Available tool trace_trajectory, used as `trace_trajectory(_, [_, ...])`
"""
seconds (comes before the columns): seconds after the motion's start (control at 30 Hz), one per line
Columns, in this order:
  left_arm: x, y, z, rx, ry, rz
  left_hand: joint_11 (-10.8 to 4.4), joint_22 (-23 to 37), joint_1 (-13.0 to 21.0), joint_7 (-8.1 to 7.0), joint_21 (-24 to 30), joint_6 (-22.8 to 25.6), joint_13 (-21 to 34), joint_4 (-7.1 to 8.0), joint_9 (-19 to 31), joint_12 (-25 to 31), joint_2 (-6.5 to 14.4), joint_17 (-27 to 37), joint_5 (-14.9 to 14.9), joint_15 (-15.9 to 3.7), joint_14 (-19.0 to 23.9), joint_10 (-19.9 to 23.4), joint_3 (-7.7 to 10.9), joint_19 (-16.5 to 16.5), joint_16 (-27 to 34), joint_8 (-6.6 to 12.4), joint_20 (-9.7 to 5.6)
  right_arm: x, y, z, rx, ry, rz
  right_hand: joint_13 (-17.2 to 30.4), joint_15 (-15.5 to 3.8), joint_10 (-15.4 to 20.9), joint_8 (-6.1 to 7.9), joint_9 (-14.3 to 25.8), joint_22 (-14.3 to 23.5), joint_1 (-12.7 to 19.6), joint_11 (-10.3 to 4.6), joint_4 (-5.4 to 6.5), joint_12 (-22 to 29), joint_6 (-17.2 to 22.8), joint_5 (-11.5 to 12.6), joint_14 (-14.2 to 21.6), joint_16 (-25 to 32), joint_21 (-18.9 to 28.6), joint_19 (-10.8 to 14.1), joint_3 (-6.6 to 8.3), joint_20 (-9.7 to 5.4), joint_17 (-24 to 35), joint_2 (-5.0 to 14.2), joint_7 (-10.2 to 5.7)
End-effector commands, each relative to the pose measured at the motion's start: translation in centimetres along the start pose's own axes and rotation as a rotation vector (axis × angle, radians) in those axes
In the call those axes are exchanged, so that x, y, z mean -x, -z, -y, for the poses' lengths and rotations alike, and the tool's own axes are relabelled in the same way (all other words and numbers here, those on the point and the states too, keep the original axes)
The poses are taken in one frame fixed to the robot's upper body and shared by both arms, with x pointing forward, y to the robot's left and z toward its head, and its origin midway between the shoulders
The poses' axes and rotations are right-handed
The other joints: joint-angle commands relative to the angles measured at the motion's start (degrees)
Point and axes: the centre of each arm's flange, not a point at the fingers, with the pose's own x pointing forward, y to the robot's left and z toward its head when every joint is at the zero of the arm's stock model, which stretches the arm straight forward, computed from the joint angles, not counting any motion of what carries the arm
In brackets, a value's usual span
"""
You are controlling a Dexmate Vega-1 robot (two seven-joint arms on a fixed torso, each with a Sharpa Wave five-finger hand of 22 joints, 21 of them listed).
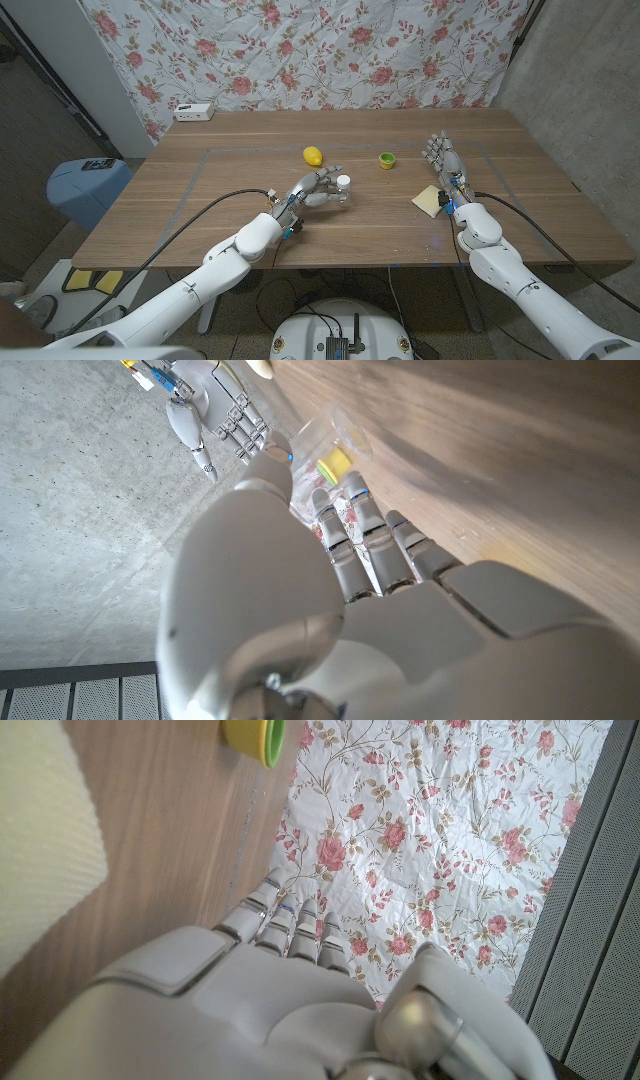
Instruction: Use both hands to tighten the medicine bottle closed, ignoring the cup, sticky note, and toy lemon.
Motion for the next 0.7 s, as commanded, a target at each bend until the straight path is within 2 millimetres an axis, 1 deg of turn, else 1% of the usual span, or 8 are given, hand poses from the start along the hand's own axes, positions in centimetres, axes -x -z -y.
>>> trace_trajectory(0.03, [-1.0, -0.9, 0.0, 0.01, 0.005, 0.015, -0.43, 0.19, 0.39, 0.11, 0.47, 0.55, 0.24, 0.15, 0.26, -0.18, 0.4, 0.27, -0.25, -7.72, 0.67, 0.52, 0.02, 1.35, -0.04, -0.2, -6.56, 0.0, -0.4, -0.5, 0.003, -0.017, -0.001, 0.06, -0.23, 0.19, 0.26, 0.12, 0.25, -0.31, 0.29, 0.01, 0.2, 0.05, 0.17, 0.21, -0.05, 0.19, 0.46, 0.27, -1.49, 0.05, 0.03, -0.35])
trace_trajectory(0.13, [-1.2, -1.0, 0.0, 0.011, -0.008, 0.023, -0.24, 0.23, 0.57, 0.2, 1.1, 0.57, 0.29, 0.06, 0.27, -0.24, 0.21, 0.39, -0.43, -7.7, 1.16, 0.79, -0.4, 4.01, 0.18, -0.33, -3.53, 0.0, -0.5, -0.5, 0.012, -0.027, -0.007, 0.06, -0.23, 0.19, 0.27, 0.12, 0.25, -0.32, 0.23, 0.01, 0.2, 0.09, 0.18, 0.19, -0.05, 0.18, 0.45, 0.29, -1.55, 0.05, 0.04, -0.4])
trace_trajectory(0.27, [-1.6, -1.3, 0.0, 0.011, -0.014, 0.031, -0.17, 0.19, 0.66, 0.33, 1.27, 0.56, 0.32, 0.07, 0.28, -0.27, 0.22, 0.41, -0.48, -7.69, 1.5, 0.93, -0.55, 5.31, 0.25, -0.36, -1.83, -0.1, -0.5, -0.5, 0.028, -0.04, -0.019, 0.07, -0.21, 0.11, 0.26, 0.12, 0.25, -0.34, 0.2, 0.0, 0.18, 0.1, 0.19, 0.19, -0.04, 0.19, 0.48, 0.33, -1.49, 0.05, 0.03, -0.42])
trace_trajectory(0.33, [-1.9, -1.5, 0.0, 0.016, -0.022, 0.038, -0.16, 0.17, 0.73, 0.38, 1.37, 0.49, 0.35, 0.09, 0.28, -0.3, 0.25, 0.4, -0.53, -7.61, 1.75, 1.04, -0.67, 6.45, 0.26, -0.41, 0.17, -0.1, -0.5, -0.4, 0.027, -0.041, -0.014, 0.07, -0.17, 0.07, 0.27, 0.12, 0.24, -0.36, 0.08, 0.0, 0.16, 0.17, 0.2, 0.19, -0.04, 0.19, 0.5, 0.34, -1.54, 0.05, 0.02, -0.48])
trace_trajectory(0.4, [-2.0, -1.6, 0.0, 0.018, -0.026, 0.041, 0.06, 0.19, 0.79, 0.5, 1.59, 0.61, 0.37, 0.12, 0.29, -0.34, 0.4, 0.31, -0.56, -7.27, 1.98, 1.08, -0.59, 7.68, 0.18, -0.37, 1.44, -0.1, -0.6, -0.4, 0.029, -0.041, -0.013, 0.07, -0.16, 0.08, 0.26, 0.12, 0.24, -0.36, 0.25, -0.01, 0.17, 0.15, 0.2, 0.14, -0.06, 0.22, 0.57, 0.36, -1.47, 0.05, 0.02, -0.52])
trace_trajectory(0.5, [-2.5, -1.9, -0.2, 0.021, -0.03, 0.051, 0.2, 0.21, 0.88, 0.83, 1.83, 0.66, 0.38, 0.13, 0.29, -0.33, 0.57, 0.22, -0.58, -7.1, 2.15, 1.2, -0.45, 9.01, 0.05, -0.37, 2.37, -0.1, -0.8, -0.3, 0.032, -0.046, -0.009, 0.07, -0.17, 0.04, 0.25, 0.12, 0.24, -0.37, 0.27, -0.01, 0.16, 0.13, 0.21, 0.1, -0.07, 0.25, 0.66, 0.37, -1.4, 0.04, 0.01, -0.51])
trace_trajectory(0.53, [-2.7, -1.9, -0.2, 0.025, -0.028, 0.053, 0.3, 0.25, 0.91, 0.94, 2.07, 0.68, 0.38, 0.14, 0.29, -0.37, 0.65, 0.16, -0.6, -7.0, 2.2, 1.2, -0.34, 10.16, -0.08, -0.38, 3.13, -0.1, -0.9, -0.3, 0.035, -0.049, -0.011, 0.07, -0.17, 0.06, 0.25, 0.12, 0.24, -0.37, 0.28, -0.01, 0.16, 0.13, 0.21, 0.1, -0.07, 0.26, 0.71, 0.38, -1.3, 0.04, 0.01, -0.48])
trace_trajectory(0.7, [-3.2, -2.1, -0.2, 0.031, -0.034, 0.056, 0.94, 0.29, 0.98, 1.46, 2.87, 0.89, 0.38, 0.16, 0.29, -0.37, 0.98, 0.11, -0.64, -6.65, 2.93, 1.51, 0.13, 14.39, -0.21, -0.36, 5.17, -0.3, -1.0, -0.4, 0.042, -0.06, -0.016, 0.07, -0.14, -0.04, 0.22, 0.12, 0.23, -0.38, 0.2, -0.03, 0.13, 0.1, 0.22, -0.04, -0.11, 0.38, 1.09, 0.42, -1.07, 0.04, -0.01, -0.56])
